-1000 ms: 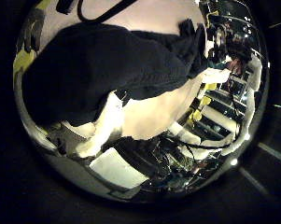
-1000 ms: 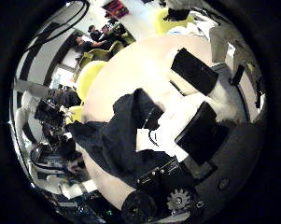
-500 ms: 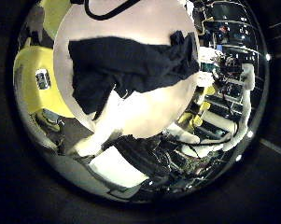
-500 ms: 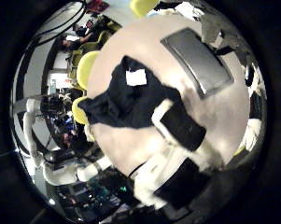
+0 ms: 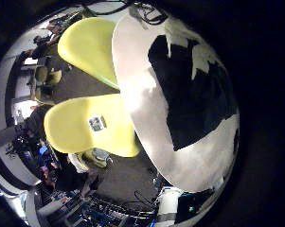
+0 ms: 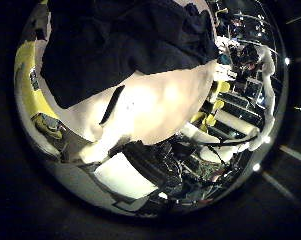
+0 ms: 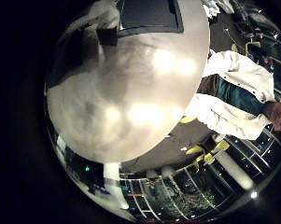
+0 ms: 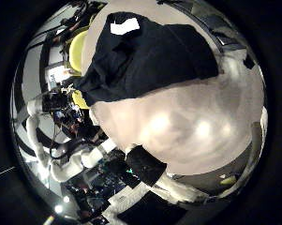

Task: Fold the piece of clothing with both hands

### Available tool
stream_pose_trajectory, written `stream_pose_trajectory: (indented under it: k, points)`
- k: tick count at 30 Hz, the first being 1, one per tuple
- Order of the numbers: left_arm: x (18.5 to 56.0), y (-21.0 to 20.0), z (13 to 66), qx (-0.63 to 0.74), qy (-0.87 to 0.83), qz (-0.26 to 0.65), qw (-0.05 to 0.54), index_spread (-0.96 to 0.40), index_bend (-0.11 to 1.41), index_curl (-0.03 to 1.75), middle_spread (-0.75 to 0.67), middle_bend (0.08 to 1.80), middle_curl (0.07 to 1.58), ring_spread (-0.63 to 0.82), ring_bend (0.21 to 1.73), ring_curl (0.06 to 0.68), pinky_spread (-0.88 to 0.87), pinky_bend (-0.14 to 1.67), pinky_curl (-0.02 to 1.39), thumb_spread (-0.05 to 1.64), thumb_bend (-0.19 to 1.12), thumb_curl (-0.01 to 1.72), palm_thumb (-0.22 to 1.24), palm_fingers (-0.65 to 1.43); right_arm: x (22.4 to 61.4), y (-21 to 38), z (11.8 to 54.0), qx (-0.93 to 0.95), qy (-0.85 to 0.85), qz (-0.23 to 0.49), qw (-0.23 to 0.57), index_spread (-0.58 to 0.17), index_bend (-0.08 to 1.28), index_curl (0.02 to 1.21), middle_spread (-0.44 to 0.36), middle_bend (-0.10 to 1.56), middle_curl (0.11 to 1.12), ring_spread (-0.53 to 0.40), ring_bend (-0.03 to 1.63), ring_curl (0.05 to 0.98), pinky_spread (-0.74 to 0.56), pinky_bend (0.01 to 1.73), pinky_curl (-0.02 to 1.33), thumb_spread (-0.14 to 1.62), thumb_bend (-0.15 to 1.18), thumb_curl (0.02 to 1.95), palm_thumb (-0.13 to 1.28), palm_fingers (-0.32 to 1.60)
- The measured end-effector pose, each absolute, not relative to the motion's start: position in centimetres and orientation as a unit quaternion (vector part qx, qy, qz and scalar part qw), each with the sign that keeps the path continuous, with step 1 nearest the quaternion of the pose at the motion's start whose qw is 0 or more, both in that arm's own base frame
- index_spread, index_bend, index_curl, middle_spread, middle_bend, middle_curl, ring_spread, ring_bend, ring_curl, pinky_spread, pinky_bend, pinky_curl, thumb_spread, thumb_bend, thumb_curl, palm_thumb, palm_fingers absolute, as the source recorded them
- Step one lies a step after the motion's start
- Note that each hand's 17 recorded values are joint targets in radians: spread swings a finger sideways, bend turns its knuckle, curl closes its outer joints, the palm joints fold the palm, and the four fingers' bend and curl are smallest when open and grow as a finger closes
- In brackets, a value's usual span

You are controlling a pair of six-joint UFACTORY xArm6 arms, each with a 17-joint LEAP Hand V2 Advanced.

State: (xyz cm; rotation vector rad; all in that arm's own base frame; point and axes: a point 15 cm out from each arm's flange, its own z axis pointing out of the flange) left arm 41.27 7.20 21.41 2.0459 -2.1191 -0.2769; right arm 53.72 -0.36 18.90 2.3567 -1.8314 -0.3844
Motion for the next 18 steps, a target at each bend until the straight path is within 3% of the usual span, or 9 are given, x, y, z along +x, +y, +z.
stream_pose_trajectory:
  k: [6, 8, 9, 10, 13, 14, 15, 17, 18]
  points:
    - [41.1, 6.9, 22.0, 0.687, -0.716, -0.09, 0.086, -0.13, 0.19, 0.59, 0.01, 0.19, 0.53, -0.04, 0.75, 0.334, 0.01, 0.31, 0.58, 1.25, -0.02, 0.33, 0.4, 0.28, 54.6, 0.8, 16.9, 0.782, -0.608, -0.112, 0.08, -0.198, 0.17, 0.43, -0.129, 0.45, 0.44, -0.025, 0.95, 0.397, 0.16, 0.66, 0.55, 1.05, -0.01, 0.33, 0.39, 0.29]
    - [41.0, 6.9, 22.3, 0.688, -0.716, -0.088, 0.084, -0.13, 0.18, 0.58, 0.01, 0.19, 0.52, -0.04, 0.75, 0.33, 0.02, 0.3, 0.58, 1.25, -0.01, 0.33, 0.4, 0.28, 54.5, 0.3, 16.5, 0.783, -0.606, -0.103, 0.098, -0.197, 0.19, 0.43, -0.074, 0.34, 0.41, -0.048, 1.01, 0.404, 0.13, 0.69, 0.55, 1.05, -0.01, 0.34, 0.42, 0.3]
    - [40.9, 6.9, 22.3, 0.688, -0.716, -0.088, 0.084, -0.13, 0.18, 0.57, 0.0, 0.19, 0.52, -0.04, 0.74, 0.329, 0.02, 0.3, 0.57, 1.25, -0.01, 0.33, 0.4, 0.28, 54.5, 0.2, 16.3, 0.784, -0.604, -0.099, 0.106, -0.199, 0.16, 0.41, -0.166, 0.48, 0.44, -0.085, 1.02, 0.4, 0.09, 0.69, 0.54, 1.04, -0.01, 0.34, 0.45, 0.44]
    - [40.8, 6.9, 22.3, 0.688, -0.716, -0.089, 0.085, -0.13, 0.18, 0.57, 0.0, 0.19, 0.51, -0.04, 0.74, 0.328, 0.02, 0.3, 0.57, 1.25, -0.01, 0.33, 0.4, 0.28, 54.4, 0.1, 16.1, 0.785, -0.601, -0.096, 0.116, -0.2, 0.15, 0.4, -0.178, 0.48, 0.44, -0.098, 1.03, 0.398, 0.07, 0.7, 0.54, 1.04, -0.01, 0.35, 0.47, 0.47]
    - [40.8, 6.8, 22.3, 0.687, -0.716, -0.089, 0.084, -0.13, 0.19, 0.56, 0.0, 0.19, 0.5, -0.04, 0.74, 0.323, 0.02, 0.3, 0.57, 1.25, -0.01, 0.33, 0.4, 0.29, 54.1, -0.3, 15.9, 0.785, -0.598, -0.094, 0.128, -0.257, 0.17, 0.39, -0.261, 0.63, 0.49, -0.19, 1.11, 0.411, -0.13, 0.85, 0.54, 1.04, 0.0, 0.37, 0.55, 0.9]
    - [40.8, 6.8, 22.3, 0.688, -0.716, -0.089, 0.084, -0.13, 0.19, 0.56, 0.0, 0.19, 0.5, -0.04, 0.73, 0.321, 0.02, 0.29, 0.56, 1.25, -0.01, 0.33, 0.41, 0.3, 54.0, -0.5, 15.9, 0.786, -0.597, -0.094, 0.132, -0.298, 0.24, 0.42, -0.255, 0.72, 0.53, -0.212, 1.12, 0.412, -0.23, 0.88, 0.53, 1.04, 0.02, 0.39, 0.62, 1.18]
    - [40.8, 6.8, 22.3, 0.688, -0.716, -0.089, 0.084, -0.13, 0.19, 0.55, 0.0, 0.19, 0.5, -0.04, 0.73, 0.32, 0.02, 0.29, 0.56, 1.25, -0.01, 0.33, 0.41, 0.3, 53.8, -0.6, 15.9, 0.786, -0.596, -0.096, 0.136, -0.314, 0.3, 0.44, -0.251, 0.77, 0.54, -0.214, 1.12, 0.417, -0.24, 0.89, 0.54, 1.03, 0.03, 0.4, 0.65, 1.28]
    - [40.8, 6.8, 22.1, 0.686, -0.717, -0.089, 0.085, -0.13, 0.19, 0.55, 0.0, 0.2, 0.5, -0.04, 0.73, 0.317, 0.02, 0.29, 0.56, 1.25, -0.01, 0.32, 0.41, 0.3, 53.2, -0.8, 15.9, 0.784, -0.594, -0.101, 0.146, -0.343, 0.46, 0.52, -0.231, 0.87, 0.59, -0.214, 1.14, 0.455, -0.28, 0.94, 0.59, 1.03, 0.04, 0.43, 0.72, 1.36]
    - [40.8, 6.7, 22.1, 0.686, -0.717, -0.09, 0.086, -0.13, 0.19, 0.54, 0.0, 0.2, 0.49, -0.04, 0.72, 0.315, 0.02, 0.29, 0.56, 1.25, -0.01, 0.32, 0.41, 0.31, 53.0, -0.9, 15.9, 0.783, -0.594, -0.105, 0.149, -0.349, 0.61, 0.59, -0.214, 0.95, 0.63, -0.21, 1.17, 0.478, -0.27, 0.99, 0.62, 1.03, 0.06, 0.45, 0.79, 1.4]
